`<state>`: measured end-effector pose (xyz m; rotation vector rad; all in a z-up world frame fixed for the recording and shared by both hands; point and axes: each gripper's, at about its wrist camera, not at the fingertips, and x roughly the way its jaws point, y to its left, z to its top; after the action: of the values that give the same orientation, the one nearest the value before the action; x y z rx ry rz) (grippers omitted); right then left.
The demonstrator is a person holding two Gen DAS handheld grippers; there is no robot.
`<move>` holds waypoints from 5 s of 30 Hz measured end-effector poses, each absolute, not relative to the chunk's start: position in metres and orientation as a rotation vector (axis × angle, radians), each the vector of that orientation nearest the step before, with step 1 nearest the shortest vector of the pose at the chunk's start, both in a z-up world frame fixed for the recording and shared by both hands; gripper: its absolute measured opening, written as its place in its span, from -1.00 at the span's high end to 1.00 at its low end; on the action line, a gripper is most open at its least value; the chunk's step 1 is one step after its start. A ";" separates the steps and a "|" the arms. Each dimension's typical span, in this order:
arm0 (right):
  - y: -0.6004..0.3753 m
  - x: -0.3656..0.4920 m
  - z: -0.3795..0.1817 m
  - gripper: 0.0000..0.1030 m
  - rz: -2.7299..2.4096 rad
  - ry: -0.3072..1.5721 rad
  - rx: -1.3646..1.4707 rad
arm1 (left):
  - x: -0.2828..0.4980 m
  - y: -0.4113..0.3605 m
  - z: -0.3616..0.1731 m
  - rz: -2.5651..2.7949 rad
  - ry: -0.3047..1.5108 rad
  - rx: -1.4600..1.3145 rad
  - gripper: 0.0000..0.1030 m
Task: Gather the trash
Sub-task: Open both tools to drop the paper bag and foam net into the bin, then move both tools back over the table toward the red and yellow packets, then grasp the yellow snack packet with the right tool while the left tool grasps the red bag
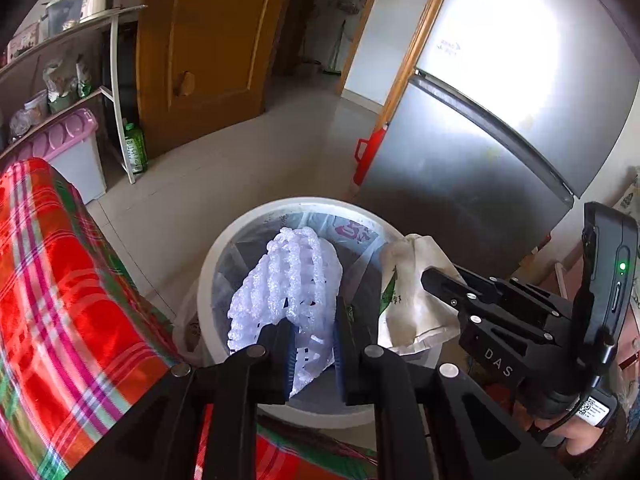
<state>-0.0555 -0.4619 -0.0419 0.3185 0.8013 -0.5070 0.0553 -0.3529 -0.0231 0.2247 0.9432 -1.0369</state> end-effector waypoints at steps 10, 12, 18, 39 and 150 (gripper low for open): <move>-0.466 -0.051 -0.054 0.44 -0.529 0.841 0.300 | 0.062 -0.363 -0.038 -1.038 0.987 0.214 0.10; -0.467 -0.051 -0.053 0.18 -0.528 0.838 0.306 | 0.063 -0.359 -0.038 -1.030 0.985 0.207 0.10; -0.460 -0.053 -0.047 0.12 -0.526 0.819 0.311 | 0.061 -0.346 -0.027 -1.022 0.954 0.185 0.09; -0.372 -0.053 0.028 0.12 -0.353 0.627 0.257 | 0.036 -0.233 0.052 -0.832 0.721 0.125 -0.07; -0.137 0.150 0.015 0.46 0.290 0.705 0.072 | 0.195 0.053 -0.012 -0.294 0.893 -0.178 0.58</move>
<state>0.1500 -0.1367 0.0151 0.0721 0.7055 0.2902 0.1946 0.0535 -0.0117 -0.1781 0.8928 -0.2936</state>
